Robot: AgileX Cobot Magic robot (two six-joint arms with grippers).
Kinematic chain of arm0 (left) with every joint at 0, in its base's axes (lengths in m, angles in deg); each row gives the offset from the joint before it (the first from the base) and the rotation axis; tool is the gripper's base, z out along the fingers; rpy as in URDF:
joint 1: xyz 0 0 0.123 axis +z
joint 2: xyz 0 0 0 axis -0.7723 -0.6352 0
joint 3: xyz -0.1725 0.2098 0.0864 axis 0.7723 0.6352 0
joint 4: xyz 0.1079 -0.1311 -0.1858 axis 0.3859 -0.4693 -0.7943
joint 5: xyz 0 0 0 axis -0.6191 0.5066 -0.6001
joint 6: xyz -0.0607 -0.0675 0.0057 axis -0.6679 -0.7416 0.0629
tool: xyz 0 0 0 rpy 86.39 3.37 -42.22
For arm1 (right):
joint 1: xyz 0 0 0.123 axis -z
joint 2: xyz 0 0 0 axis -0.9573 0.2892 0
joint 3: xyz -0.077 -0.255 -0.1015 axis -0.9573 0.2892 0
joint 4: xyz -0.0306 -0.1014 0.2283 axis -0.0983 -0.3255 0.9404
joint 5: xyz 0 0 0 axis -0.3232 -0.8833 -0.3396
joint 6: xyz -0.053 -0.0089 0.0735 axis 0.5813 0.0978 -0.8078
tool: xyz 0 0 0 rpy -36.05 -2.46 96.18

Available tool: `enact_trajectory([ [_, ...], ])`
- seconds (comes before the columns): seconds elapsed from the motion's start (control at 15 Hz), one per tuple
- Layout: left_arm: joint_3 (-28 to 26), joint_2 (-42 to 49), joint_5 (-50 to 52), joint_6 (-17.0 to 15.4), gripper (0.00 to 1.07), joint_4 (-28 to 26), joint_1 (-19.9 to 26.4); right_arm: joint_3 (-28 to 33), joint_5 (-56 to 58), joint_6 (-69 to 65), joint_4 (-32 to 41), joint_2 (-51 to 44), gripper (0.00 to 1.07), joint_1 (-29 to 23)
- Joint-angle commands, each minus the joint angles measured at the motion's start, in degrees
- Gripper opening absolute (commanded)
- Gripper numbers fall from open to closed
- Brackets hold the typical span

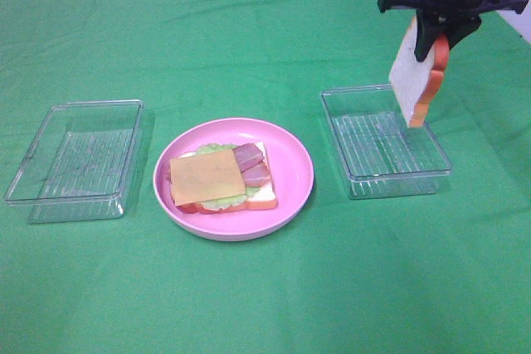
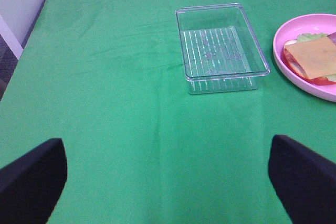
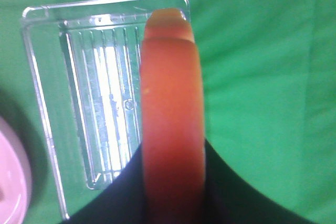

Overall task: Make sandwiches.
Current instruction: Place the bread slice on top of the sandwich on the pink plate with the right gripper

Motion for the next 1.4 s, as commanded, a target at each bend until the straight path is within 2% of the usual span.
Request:
enact_trajectory([
  [0.07, 0.2, 0.7, 0.9, -0.1, 0.98, 0.1, -0.1, 0.2, 6.4, 0.7, 2.2, -6.3, 0.00, 0.1],
  [0.27, 0.2, 0.7, 0.9, -0.1, 0.98, 0.1, -0.1, 2.9, 5.5, 0.7, 6.3, -13.2, 0.00, 0.1],
  [0.33, 0.2, 0.7, 0.9, -0.1, 0.98, 0.1, -0.1, 6.2, 2.4, 1.4, 8.8, -17.0, 0.00, 0.1],
  [0.4, 0.2, 0.7, 0.9, -0.1, 0.98, 0.1, -0.1, 13.0, -3.5, 3.3, 14.2, -22.2, 0.00, 0.1],
  [0.47, 0.2, 0.7, 0.9, -0.1, 0.98, 0.1, -0.1, 15.6, -5.2, 4.4, 16.5, -23.6, 0.00, 0.1],
  [0.53, 0.2, 0.7, 0.9, -0.1, 0.98, 0.1, -0.1, 20.5, -7.6, 7.5, 21.9, -25.4, 0.00, 0.1],
  [0.67, 0.2, 0.7, 0.9, -0.1, 0.98, 0.1, -0.1, 27.8, -10.1, 16.9, 37.2, -26.1, 0.00, 0.1],
  [0.73, 0.2, 0.7, 0.9, -0.1, 0.98, 0.1, -0.1, 32.4, -12.5, 25.9, 51.3, -24.7, 0.00, -0.1],
  [0.87, 0.2, 0.7, 0.9, -0.1, 0.98, 0.1, -0.1, 32.9, -13.3, 32.2, 61.4, -21.1, 0.00, -1.4],
  [1.07, 0.2, 0.7, 0.9, -0.1, 0.98, 0.1, -0.1, 32.9, -17.9, 32.6, 64.3, -14.2, 0.00, -8.7],
  [1.33, 0.2, 0.7, 0.9, -0.1, 0.98, 0.1, -0.1, 32.8, -21.0, 32.7, 67.0, -6.2, 0.00, -14.7],
  [1.4, 0.2, 0.7, 0.9, -0.1, 0.98, 0.1, -0.1, 32.8, -21.3, 32.7, 67.4, -4.4, 0.00, -14.8],
])
